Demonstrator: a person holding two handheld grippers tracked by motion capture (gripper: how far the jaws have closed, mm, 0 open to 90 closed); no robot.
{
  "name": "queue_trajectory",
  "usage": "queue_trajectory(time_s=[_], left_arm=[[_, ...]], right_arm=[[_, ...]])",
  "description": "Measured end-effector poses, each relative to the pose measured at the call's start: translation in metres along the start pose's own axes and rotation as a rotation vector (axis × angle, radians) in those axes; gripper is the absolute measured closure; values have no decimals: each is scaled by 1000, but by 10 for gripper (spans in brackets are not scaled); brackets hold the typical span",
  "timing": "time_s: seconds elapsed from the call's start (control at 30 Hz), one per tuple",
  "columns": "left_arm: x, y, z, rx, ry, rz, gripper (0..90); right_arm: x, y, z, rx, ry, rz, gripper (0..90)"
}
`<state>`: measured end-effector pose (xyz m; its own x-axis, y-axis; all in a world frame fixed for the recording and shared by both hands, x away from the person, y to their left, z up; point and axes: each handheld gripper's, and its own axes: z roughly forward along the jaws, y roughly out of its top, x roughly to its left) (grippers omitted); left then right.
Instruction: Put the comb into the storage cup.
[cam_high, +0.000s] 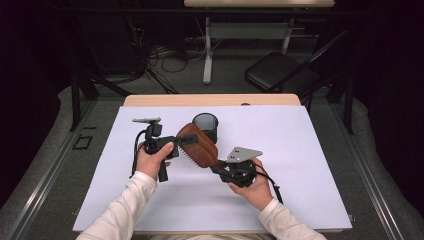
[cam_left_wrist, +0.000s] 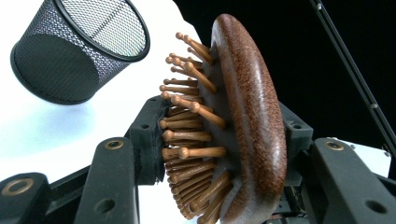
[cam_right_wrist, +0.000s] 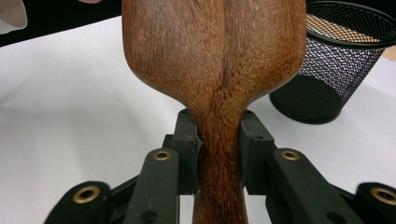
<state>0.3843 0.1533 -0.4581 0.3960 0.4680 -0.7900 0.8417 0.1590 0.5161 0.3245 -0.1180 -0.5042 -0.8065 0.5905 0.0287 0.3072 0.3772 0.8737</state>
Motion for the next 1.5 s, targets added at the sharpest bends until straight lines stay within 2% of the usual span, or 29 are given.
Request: queue_trajectory(time_s=[0.07,0.23,1.0,1.27,1.5], left_arm=[[0,0,0,3,2,1,477],[1,1,0,2,-2,-31,483],[5,4,5,12,2,-115,505],[6,5,7,11,1,-132,510],[5,5,9,5,4,-128,511]], right_arm=[[0,0,0,-1,1,3,719],[0,0,0,-3,3,9,720],[-2,-1,1,-4,-1,43,716],[-3,-1,1,4,-7,49,714],[-4,-1,1,-2,-14,53,703]])
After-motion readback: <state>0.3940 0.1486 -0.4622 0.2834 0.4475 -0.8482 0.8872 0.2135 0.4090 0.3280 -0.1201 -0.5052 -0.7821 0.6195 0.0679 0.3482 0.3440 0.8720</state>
